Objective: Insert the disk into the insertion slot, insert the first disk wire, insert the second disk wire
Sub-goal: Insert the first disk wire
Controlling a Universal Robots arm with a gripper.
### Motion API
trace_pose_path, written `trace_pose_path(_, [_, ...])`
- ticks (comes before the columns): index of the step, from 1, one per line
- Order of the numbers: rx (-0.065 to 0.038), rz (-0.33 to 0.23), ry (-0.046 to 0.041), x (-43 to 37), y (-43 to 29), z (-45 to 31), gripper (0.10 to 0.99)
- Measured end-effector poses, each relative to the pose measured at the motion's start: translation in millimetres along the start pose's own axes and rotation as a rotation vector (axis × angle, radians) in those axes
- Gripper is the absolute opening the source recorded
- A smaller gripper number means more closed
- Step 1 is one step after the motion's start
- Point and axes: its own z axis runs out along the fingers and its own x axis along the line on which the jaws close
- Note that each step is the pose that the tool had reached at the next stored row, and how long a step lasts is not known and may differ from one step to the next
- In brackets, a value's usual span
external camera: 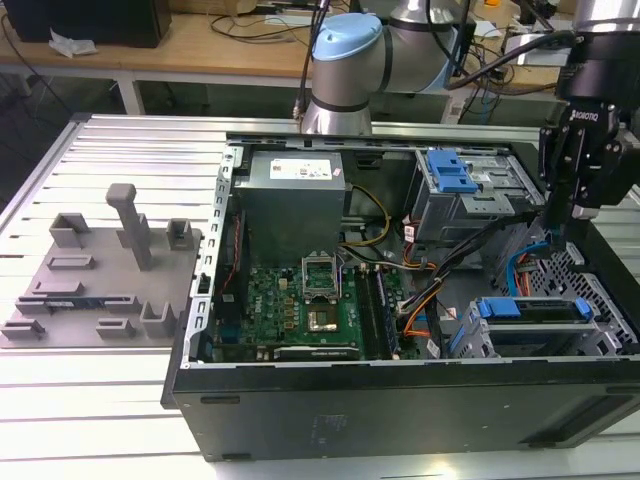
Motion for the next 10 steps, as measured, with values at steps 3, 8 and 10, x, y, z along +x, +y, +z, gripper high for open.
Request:
trace_pose_path(3, [-0.009,0.020,0.0062,-1.8,2.0,4.3,0.416])
trace_pose_path(8, [-0.014,0.033,0.0116,-3.4,5.0,8.5,0.416])
trace_pose_path(10, [-0.013,0.032,0.0123,-3.9,6.6,10.0,0.416])
